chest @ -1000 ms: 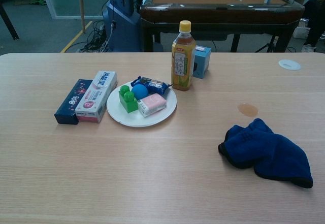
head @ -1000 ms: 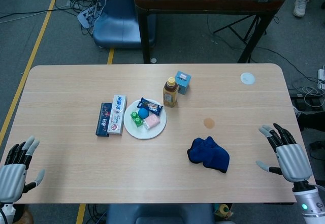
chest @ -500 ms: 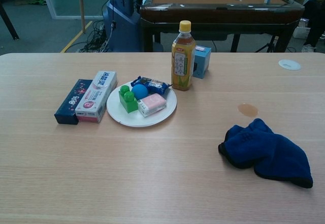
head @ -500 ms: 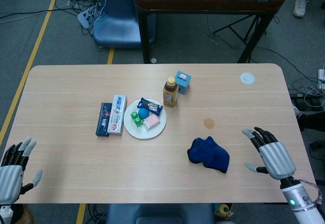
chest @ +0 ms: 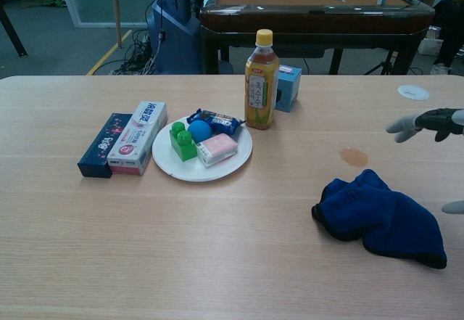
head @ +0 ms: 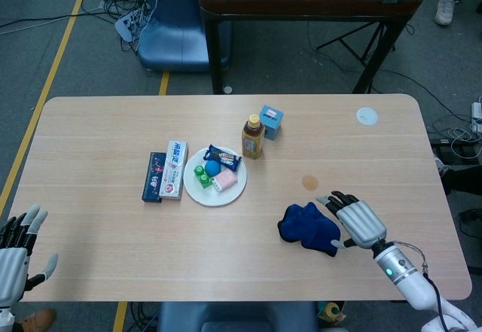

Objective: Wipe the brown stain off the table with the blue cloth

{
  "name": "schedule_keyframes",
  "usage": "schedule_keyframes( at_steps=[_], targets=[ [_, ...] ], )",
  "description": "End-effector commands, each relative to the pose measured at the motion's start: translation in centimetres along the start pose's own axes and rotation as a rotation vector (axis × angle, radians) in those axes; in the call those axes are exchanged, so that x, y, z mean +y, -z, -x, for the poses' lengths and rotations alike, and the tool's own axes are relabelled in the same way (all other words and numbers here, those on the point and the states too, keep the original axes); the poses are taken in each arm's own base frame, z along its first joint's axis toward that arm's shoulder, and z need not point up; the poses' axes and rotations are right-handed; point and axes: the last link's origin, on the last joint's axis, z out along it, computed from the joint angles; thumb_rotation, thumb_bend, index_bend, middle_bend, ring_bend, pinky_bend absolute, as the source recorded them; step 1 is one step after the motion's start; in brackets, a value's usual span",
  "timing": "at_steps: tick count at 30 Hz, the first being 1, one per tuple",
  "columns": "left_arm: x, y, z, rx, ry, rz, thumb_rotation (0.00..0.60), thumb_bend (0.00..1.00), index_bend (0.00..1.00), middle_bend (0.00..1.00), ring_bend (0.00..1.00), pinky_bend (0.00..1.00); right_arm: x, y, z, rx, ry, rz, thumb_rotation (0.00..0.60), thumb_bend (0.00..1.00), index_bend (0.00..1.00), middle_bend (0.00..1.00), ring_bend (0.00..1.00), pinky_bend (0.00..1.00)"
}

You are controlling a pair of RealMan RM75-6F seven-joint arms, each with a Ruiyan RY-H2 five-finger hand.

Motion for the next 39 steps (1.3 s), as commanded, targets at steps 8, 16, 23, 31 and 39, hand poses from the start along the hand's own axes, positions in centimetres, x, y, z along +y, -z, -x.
schedule_keyframes(
  at_steps=[8, 16, 23, 31, 39],
  targets=[
    [-0.1, 0.0, -0.1, 0.004, -0.003, -0.003, 0.600, 0.32, 0.05, 0.00, 0.00, 0.00, -1.7, -4.5, 1.6, -0.074, 0.050, -0.049, 0.600, 0.09, 0.10, 0.21, 0.13, 0.24],
    [0.0, 0.0, -0.1, 0.002, -0.003, 0.001, 0.600, 0.32, 0.05, 0.00, 0.00, 0.00, -2.6, -6.1, 3.3, -0.140, 0.095, -0.078, 0.600, 0.10, 0.11, 0.23, 0.13, 0.24],
    [-0.3, 0.2, -0.2, 0.008, -0.005, -0.010, 0.600, 0.32, 0.05, 0.00, 0.00, 0.00, -3.1, -7.1, 4.5, -0.152, 0.108, -0.078, 0.600, 0.37, 0.32, 0.41, 0.26, 0.29],
    [-0.5, 0.4, -0.2, 0.006, -0.006, -0.022, 0.600, 0.32, 0.05, 0.00, 0.00, 0.00, -1.5, -8.3, 3.4, -0.073, 0.038, -0.016, 0.600, 0.60, 0.63, 0.64, 0.57, 0.65],
    [-0.6, 0.3, -0.1, 0.003, -0.006, -0.024, 0.600, 0.32, 0.05, 0.00, 0.00, 0.00, 0.8, -9.8, -1.5, 0.078, -0.014, 0.073, 0.600, 0.61, 0.66, 0.66, 0.61, 0.69]
  ],
)
